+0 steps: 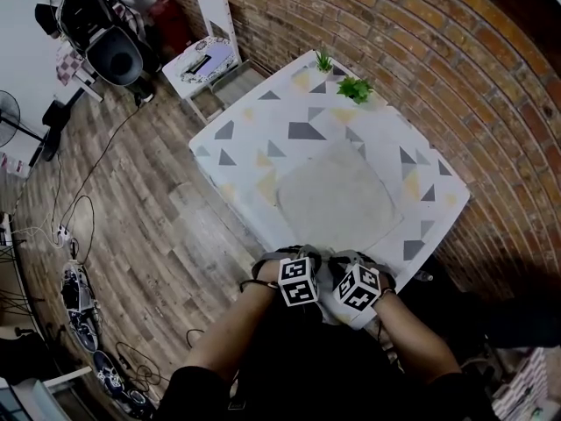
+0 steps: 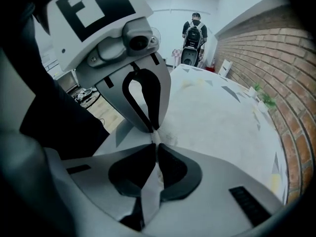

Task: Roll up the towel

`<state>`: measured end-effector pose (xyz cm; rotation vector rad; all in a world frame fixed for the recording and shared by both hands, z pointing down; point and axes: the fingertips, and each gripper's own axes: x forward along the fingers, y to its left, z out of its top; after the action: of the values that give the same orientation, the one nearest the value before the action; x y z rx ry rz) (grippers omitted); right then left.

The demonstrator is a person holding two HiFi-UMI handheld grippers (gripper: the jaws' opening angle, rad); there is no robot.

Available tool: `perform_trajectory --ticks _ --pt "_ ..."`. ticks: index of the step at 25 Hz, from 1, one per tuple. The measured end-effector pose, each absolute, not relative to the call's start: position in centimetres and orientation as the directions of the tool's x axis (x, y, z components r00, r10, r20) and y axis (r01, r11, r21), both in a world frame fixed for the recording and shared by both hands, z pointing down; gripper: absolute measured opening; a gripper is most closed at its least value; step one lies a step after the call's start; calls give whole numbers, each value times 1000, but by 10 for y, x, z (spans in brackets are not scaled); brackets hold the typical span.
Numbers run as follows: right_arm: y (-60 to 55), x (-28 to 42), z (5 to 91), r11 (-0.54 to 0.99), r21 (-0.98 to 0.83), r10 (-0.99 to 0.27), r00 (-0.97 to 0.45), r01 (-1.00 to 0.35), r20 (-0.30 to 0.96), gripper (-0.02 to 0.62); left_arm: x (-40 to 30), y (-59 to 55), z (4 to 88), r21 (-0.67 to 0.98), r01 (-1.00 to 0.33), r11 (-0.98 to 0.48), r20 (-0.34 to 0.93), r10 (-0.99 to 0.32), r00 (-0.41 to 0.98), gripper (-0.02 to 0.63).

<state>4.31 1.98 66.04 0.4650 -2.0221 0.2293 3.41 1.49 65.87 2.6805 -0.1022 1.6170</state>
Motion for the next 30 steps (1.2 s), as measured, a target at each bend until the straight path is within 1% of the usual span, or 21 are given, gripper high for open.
perform_trajectory --ticks 4,6,7,10,13,19,23,24,27,30 --pt "25 38 650 902 -31 -192 -466 -430 864 36 32 16 652 -138 -9 -990 886 -128 446 37" --pt "21 39 644 887 -74 -179 -489 -455 854 35 33 14 650 -181 1 -983 882 -162 443 51" --pt "19 40 642 877 -101 -172 -502 -471 847 35 34 13 649 -186 3 -983 881 -166 442 75" --pt "11 44 638 853 -143 -164 -516 -503 841 37 35 10 651 -173 5 -985 886 -153 438 80" --pt "5 47 638 849 -128 -174 -500 -512 848 37 37 6 651 -142 9 -990 890 -124 439 49" --pt "-12 50 642 829 -92 -213 -464 -551 860 46 36 -3 647 -45 -14 -999 888 -46 458 45" --pt "-22 53 648 815 -77 -222 -432 -574 874 48 32 -14 647 -64 -29 -998 884 -70 463 49" --pt "-25 55 649 812 -74 -223 -425 -579 877 48 31 -17 647 -77 -32 -997 884 -83 460 55" --pt "-33 59 653 805 -66 -224 -406 -589 886 49 26 -25 646 -136 -29 -990 884 -134 448 111" --pt "-38 61 655 802 -63 -225 -398 -595 889 51 30 -25 640 -174 -11 -985 870 -159 466 112"
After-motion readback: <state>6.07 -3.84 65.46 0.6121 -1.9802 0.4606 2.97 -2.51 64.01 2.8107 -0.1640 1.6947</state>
